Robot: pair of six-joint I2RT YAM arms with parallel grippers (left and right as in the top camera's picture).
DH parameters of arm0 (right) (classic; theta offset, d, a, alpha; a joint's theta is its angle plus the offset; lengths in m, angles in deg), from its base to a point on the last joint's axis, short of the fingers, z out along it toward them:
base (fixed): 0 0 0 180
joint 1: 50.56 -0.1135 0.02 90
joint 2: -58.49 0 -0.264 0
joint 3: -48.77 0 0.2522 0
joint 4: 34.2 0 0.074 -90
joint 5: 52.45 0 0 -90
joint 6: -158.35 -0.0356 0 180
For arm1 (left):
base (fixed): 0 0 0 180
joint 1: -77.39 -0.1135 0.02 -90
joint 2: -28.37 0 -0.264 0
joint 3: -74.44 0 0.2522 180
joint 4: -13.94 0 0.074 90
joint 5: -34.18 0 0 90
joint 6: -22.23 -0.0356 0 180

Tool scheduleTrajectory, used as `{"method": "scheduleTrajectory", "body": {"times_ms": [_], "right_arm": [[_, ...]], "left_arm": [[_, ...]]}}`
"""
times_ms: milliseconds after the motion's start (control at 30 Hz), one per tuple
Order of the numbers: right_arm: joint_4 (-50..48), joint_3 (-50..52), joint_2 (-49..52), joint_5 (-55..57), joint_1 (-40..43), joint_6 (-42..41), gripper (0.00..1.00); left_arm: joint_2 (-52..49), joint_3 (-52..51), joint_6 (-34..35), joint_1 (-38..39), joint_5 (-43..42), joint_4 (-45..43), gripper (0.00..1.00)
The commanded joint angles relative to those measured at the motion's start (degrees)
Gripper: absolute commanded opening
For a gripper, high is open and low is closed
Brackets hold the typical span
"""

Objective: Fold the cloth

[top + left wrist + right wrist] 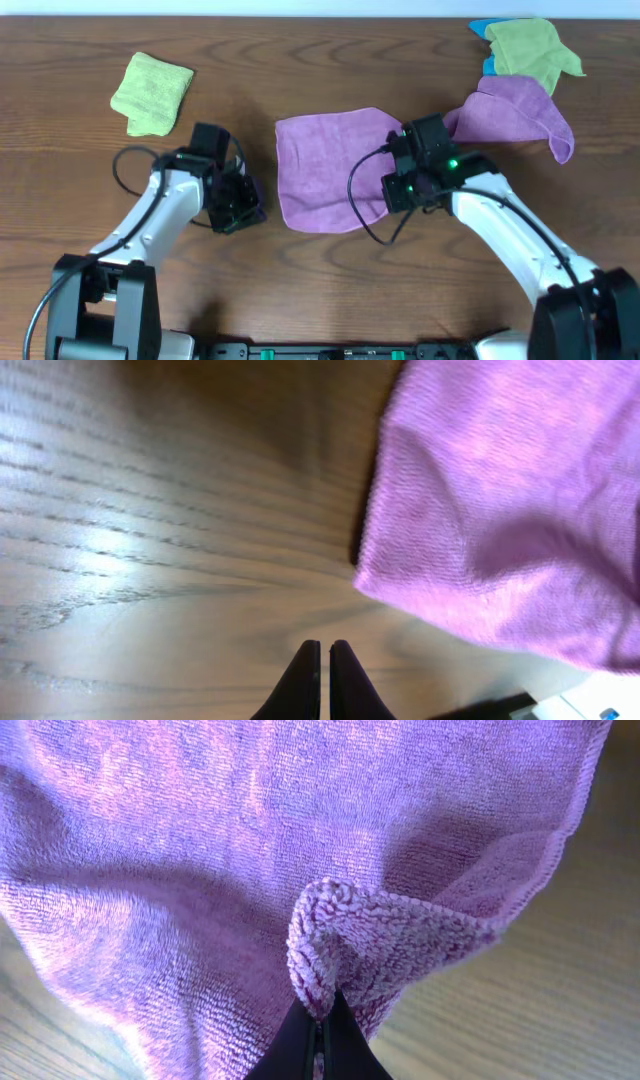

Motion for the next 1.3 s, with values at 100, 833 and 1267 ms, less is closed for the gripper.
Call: {"method": "scheduleTrajectory", "body": {"times_ms": [100,833,1267], "right_arm": [[-1.68,4.31,-3.54,0.11,0.28,-2.32,0.02],[-3.80,4.57,-5.03,-2.05,0.15,-2.91,0.01],[-4.07,4.57,-6.21,-3.32,0.15,-2.91,0.01]], "left_arm": [[3.28,-4.35,2.21,-0.09,-1.75,-3.30,0.06],[3.65,-16.72,8.76,4.00,-5.97,-24.76,0.49],[3.13,-17.38,12.22,7.61,-2.82,-32.33,0.83]]}}
